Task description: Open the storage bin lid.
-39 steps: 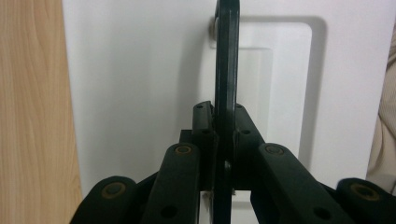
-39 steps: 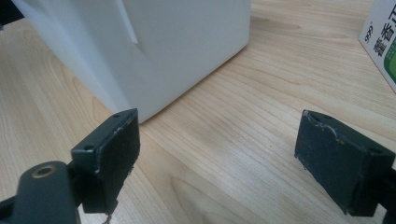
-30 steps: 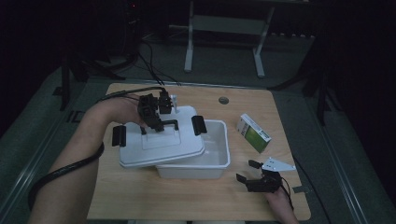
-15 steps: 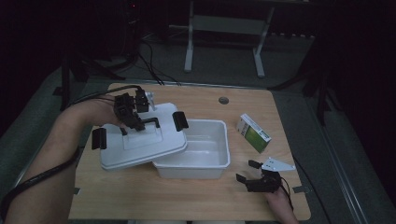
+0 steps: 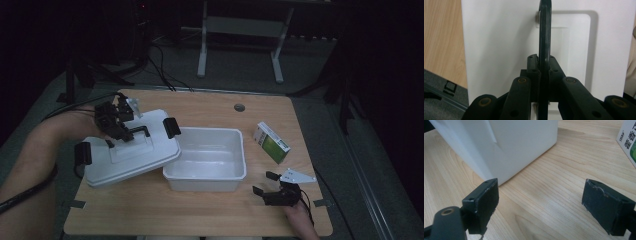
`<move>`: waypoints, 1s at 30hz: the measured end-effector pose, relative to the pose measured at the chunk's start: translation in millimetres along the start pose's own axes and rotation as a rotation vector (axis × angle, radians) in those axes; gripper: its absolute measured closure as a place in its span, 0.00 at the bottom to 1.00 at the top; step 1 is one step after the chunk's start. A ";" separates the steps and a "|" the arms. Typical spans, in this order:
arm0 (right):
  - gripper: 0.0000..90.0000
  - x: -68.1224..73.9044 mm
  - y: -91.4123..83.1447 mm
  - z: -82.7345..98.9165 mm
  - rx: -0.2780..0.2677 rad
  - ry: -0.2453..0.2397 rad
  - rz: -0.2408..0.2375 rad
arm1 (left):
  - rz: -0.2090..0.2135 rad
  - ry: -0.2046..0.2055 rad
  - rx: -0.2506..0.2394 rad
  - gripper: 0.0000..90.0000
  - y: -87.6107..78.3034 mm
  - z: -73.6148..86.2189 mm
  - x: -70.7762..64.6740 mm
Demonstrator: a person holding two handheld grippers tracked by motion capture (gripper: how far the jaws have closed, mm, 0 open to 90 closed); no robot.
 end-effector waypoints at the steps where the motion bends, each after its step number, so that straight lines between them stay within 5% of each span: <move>1: 0.15 0.1 0.0 0.0 0.000 0.000 0.000 | -0.002 -0.011 0.000 0.93 -0.2 6.4 1.5; 19: 0.15 -0.3 -0.3 -0.9 -0.005 0.010 0.002 | 0.008 -0.100 0.041 0.93 26.9 63.2 2.9; 30: 0.15 0.2 0.9 -0.8 0.003 0.008 0.006 | 0.027 -0.133 0.044 0.93 69.6 81.4 -2.4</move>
Point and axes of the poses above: each handheld gripper's, and its own axes: y roughly forward along the jaws, z roughly out of its underside, x roughly to its left, the point moved 2 cm from there along y, roughly forward along the jaws, and after that the axes turned 12 degrees about -z, right-handed, at the moved point
